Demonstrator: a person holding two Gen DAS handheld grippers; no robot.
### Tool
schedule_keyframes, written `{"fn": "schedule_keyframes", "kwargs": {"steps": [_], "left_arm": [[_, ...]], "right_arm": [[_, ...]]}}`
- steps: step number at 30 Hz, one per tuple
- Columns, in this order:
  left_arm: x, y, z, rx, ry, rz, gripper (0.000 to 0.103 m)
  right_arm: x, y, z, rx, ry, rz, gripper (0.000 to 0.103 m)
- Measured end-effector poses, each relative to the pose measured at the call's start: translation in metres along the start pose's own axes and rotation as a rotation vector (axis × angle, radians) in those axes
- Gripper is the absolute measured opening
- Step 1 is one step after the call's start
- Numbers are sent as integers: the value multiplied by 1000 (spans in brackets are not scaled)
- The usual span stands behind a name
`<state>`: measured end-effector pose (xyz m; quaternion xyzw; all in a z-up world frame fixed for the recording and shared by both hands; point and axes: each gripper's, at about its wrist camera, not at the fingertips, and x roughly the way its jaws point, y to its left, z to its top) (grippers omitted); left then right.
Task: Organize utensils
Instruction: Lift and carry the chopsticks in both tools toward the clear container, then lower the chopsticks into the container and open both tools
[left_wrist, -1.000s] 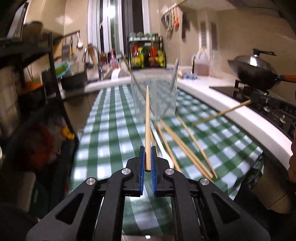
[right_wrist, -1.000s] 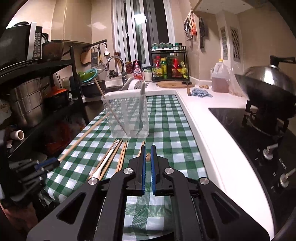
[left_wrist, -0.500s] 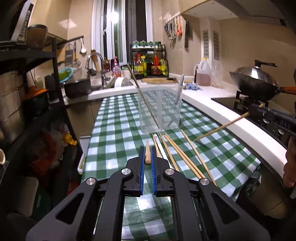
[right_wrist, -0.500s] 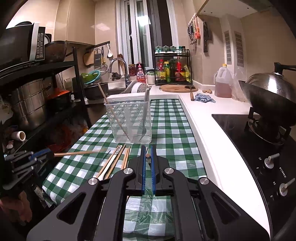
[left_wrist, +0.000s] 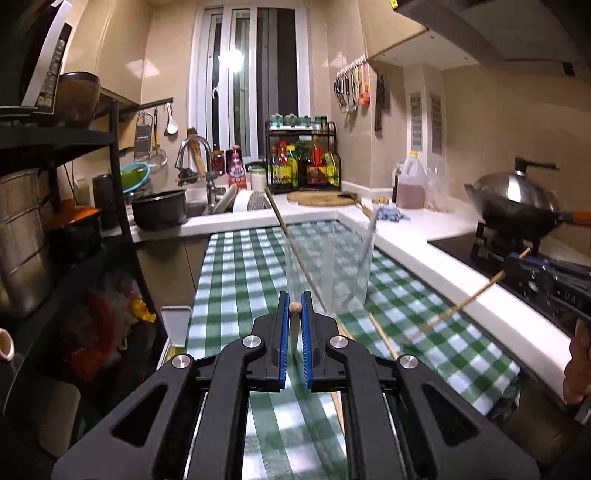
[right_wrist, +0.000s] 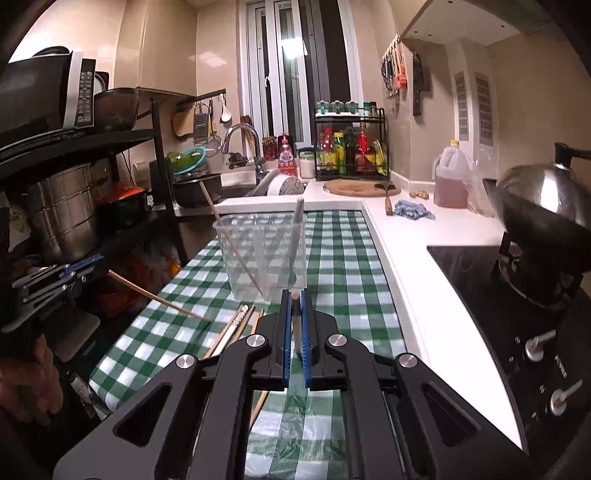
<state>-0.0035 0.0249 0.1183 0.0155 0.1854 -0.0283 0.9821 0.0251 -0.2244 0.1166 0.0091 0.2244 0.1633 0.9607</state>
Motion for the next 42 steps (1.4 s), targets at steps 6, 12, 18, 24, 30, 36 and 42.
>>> {"fn": "schedule_keyframes", "kwargs": {"steps": [6, 12, 18, 24, 30, 36, 42], "left_arm": [[14, 11, 30, -49, 3, -20, 6], [35, 29, 59, -116, 80, -47, 6], [50, 46, 90, -165, 167, -78, 6], [56, 50, 126, -161, 168, -102, 6], [54, 52, 181, -179, 92, -158, 6], [67, 45, 222, -170, 3, -163, 6], [119, 32, 216, -136, 64, -164, 6]], "right_arm": [[6, 0, 21, -13, -7, 13, 5], [18, 2, 43, -22, 22, 18, 5], [32, 1, 75, -22, 84, 27, 5], [38, 1, 118, -18, 85, 75, 5], [32, 6, 176, -21, 2, 135, 5], [44, 14, 222, -37, -83, 126, 5], [100, 17, 214, -42, -18, 108, 5]]}}
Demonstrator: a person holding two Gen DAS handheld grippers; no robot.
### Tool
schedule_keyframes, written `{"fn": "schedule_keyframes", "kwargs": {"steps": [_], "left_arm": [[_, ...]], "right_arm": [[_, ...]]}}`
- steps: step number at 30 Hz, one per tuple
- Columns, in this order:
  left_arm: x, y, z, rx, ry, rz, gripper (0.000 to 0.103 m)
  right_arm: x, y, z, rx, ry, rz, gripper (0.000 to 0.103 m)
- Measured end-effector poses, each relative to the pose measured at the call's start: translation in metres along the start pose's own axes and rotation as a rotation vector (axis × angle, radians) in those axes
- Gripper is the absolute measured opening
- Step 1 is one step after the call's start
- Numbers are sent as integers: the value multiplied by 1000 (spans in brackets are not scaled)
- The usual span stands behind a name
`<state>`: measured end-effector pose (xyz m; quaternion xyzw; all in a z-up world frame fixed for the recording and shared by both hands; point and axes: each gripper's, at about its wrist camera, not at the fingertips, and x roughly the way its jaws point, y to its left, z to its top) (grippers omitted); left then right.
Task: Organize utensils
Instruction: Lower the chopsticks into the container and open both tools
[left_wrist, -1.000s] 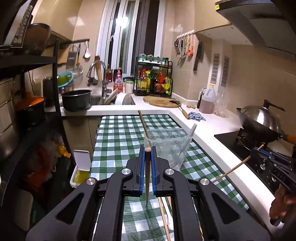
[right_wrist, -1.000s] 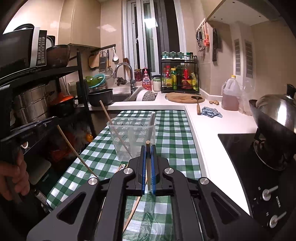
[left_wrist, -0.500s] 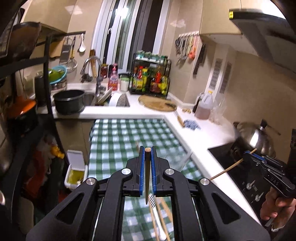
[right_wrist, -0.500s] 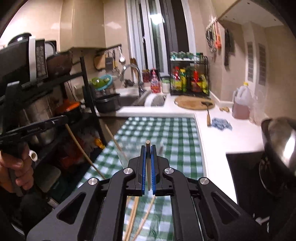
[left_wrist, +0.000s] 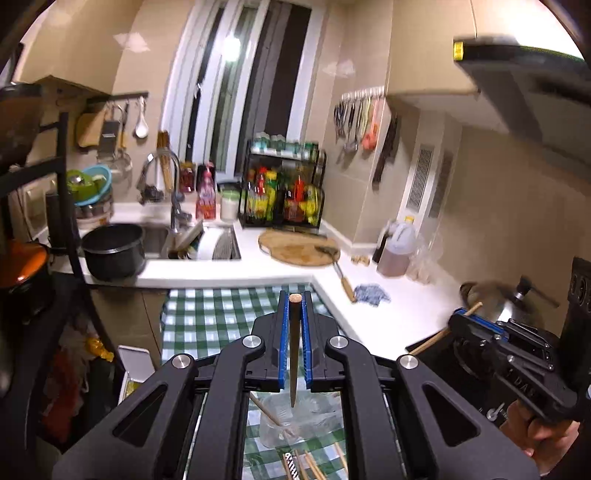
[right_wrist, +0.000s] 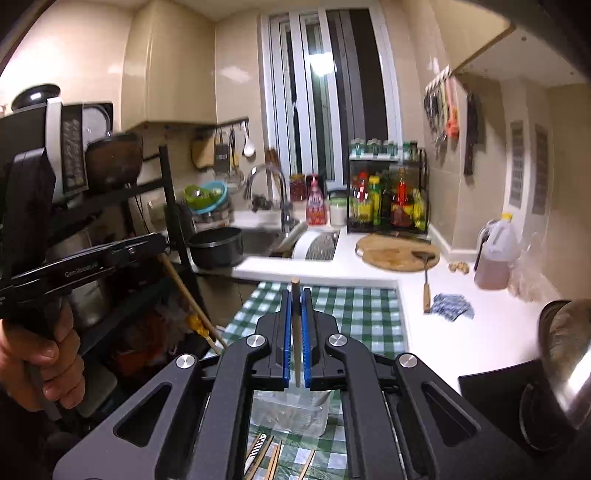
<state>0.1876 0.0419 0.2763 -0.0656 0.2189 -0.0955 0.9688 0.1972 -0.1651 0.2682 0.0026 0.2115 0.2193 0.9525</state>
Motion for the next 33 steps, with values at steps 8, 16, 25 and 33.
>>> {"fn": "schedule_keyframes", "kwargs": {"steps": [8, 16, 25, 33], "left_arm": [[68, 12, -40, 10, 126, -5, 6], [96, 26, -62, -7, 189, 4, 6], [56, 22, -50, 9, 65, 19, 20], [-4, 6, -59, 16, -42, 45, 20]], "right_arm": [[57, -11, -37, 21, 84, -14, 5], [86, -17, -58, 32, 137, -4, 6], [64, -18, -60, 31, 121, -75, 26], [2, -12, -63, 18, 7, -139, 26]]}}
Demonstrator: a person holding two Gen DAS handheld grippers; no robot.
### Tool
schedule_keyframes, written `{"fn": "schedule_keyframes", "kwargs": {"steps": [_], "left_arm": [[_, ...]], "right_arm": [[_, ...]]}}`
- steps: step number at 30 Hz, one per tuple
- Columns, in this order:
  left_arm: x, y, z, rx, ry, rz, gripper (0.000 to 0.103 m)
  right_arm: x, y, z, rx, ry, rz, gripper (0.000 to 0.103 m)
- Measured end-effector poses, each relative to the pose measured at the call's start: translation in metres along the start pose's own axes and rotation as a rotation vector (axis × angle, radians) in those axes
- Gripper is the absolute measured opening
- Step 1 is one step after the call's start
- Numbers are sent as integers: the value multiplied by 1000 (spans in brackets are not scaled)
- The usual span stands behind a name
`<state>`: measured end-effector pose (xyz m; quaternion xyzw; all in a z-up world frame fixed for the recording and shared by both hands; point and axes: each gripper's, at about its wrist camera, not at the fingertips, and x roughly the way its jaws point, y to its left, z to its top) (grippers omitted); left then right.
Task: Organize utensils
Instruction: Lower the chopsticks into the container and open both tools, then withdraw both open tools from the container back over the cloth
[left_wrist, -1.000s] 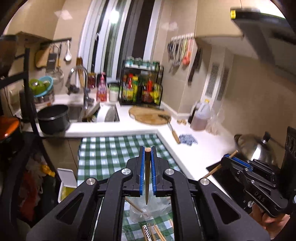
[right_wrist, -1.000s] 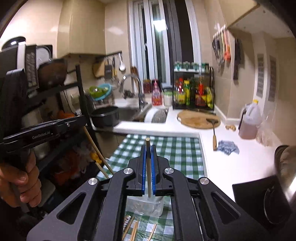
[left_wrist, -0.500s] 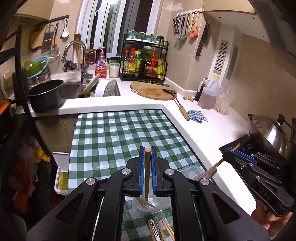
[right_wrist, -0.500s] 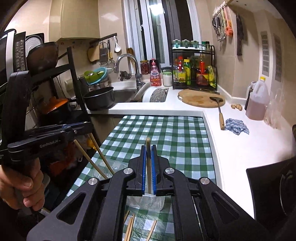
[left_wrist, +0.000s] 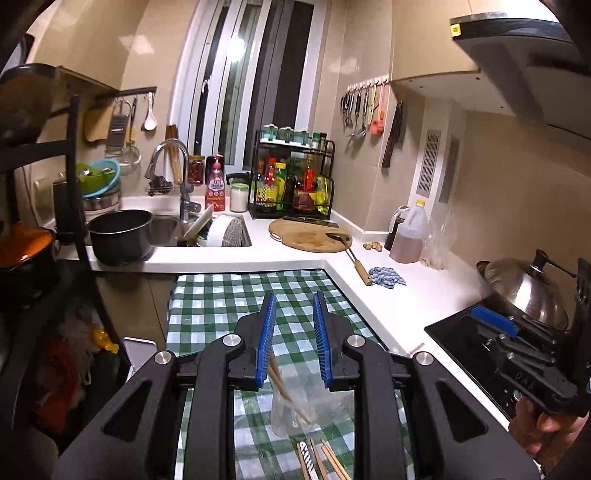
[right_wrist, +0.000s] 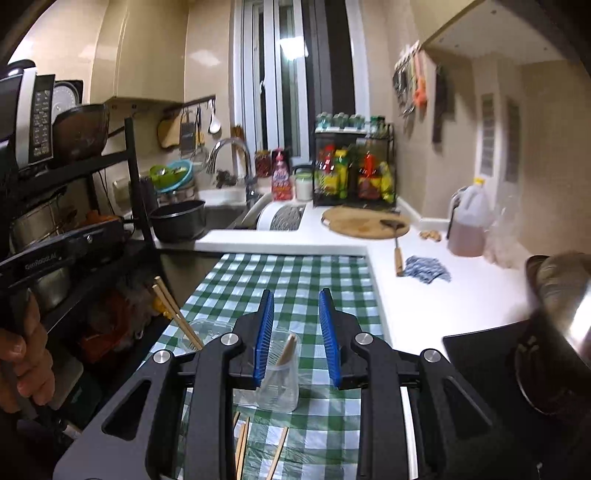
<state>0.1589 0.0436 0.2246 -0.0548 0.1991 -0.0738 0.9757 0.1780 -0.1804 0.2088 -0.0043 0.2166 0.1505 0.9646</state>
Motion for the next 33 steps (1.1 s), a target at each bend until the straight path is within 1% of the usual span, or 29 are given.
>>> {"fn": "schedule_keyframes", "kwargs": {"steps": [5, 9, 11, 13, 15, 19, 26, 28, 29, 30, 33], "left_arm": [[-30, -9, -34, 4, -13, 18, 20], [-40, -13, -67, 11, 4, 33, 20], [-44, -12, -85, 6, 20, 39, 20], [-45, -11, -101, 0, 39, 45, 20], [-45, -11, -118, -3, 62, 51, 20], [-43, -9, -148, -11, 107, 57, 20], [-42, 1, -188, -33, 155, 76, 20], [-42, 6, -199, -46, 173, 80, 20], [-42, 10, -206, -53, 183, 85, 20], [-42, 12, -212, -62, 194, 87, 19], [-39, 16, -229, -91, 239, 82, 18]], "right_arm": [[-41, 0, -24, 18, -68, -16, 26], [-70, 4, -54, 44, -134, -41, 26], [-79, 6, -68, 55, -151, -56, 26], [-83, 8, -82, 62, -135, -44, 26], [-84, 9, -96, 72, -119, -53, 26], [-79, 4, -117, 102, -63, -50, 26], [-70, 2, -160, 115, 37, -61, 26], [-64, 2, -171, 127, 73, -56, 24], [-63, 2, -176, 134, 86, -48, 20], [-61, 2, -183, 135, 101, -39, 14], [-55, 7, -200, 130, 146, -27, 13]]}}
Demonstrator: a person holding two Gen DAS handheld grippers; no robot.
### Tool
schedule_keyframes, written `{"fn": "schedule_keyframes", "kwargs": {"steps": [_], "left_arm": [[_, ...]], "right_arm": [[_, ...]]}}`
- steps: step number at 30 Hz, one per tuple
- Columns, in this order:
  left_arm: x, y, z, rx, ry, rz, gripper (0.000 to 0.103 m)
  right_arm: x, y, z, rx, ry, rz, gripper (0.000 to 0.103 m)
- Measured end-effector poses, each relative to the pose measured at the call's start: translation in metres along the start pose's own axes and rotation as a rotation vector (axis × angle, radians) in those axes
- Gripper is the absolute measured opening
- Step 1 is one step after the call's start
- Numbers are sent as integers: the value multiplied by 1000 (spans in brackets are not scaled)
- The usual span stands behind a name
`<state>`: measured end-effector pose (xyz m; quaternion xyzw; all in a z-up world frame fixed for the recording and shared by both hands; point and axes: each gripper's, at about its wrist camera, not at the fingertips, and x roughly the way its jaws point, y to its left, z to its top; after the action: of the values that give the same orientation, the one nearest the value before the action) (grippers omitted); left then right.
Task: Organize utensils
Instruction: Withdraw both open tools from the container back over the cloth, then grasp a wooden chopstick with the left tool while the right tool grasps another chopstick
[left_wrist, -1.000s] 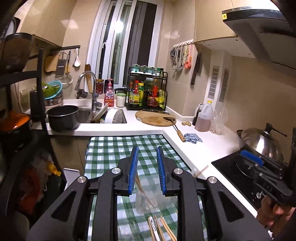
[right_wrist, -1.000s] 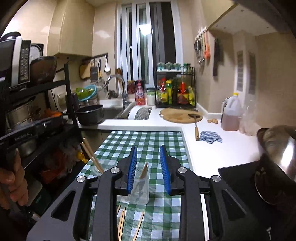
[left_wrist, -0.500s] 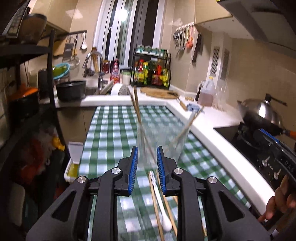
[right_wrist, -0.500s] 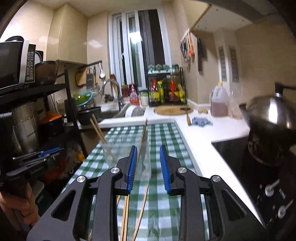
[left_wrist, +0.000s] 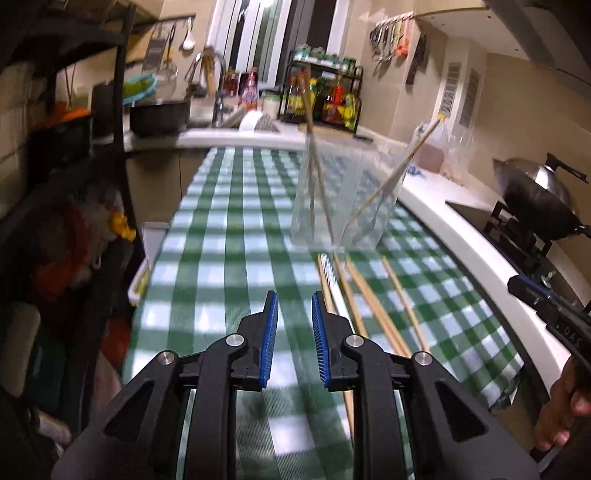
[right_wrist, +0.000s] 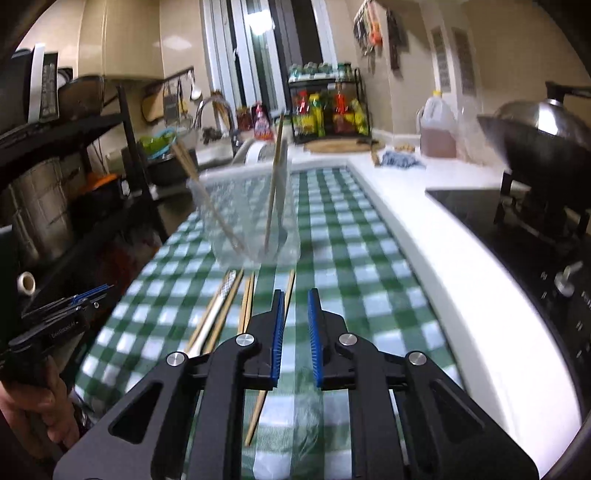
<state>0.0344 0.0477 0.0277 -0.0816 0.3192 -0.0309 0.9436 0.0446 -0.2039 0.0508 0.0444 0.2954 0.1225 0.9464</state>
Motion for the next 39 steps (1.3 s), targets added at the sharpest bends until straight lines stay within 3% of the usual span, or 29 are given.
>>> {"fn": "schedule_keyframes", "kwargs": {"steps": [11, 17, 27, 32, 34, 36, 39], "left_arm": [[17, -18, -47, 2, 139, -67, 18], [23, -22, -58, -3, 173, -84, 18], [29, -35, -66, 47, 197, -67, 18], [28, -39, -66, 74, 192, -47, 18], [28, -39, -66, 79, 192, -40, 16], [27, -37, -66, 81, 191, -18, 7], [26, -31, -65, 65, 184, 12, 7]], "right_arm": [[46, 19, -51, 6, 195, 46, 15], [61, 25, -65, -13, 260, 35, 22], [62, 34, -66, -79, 266, 4, 23], [62, 34, -64, -104, 271, -24, 7], [62, 30, -63, -101, 275, -34, 6], [60, 26, -62, -96, 273, -47, 6], [56, 16, -60, -82, 265, -59, 6]]}}
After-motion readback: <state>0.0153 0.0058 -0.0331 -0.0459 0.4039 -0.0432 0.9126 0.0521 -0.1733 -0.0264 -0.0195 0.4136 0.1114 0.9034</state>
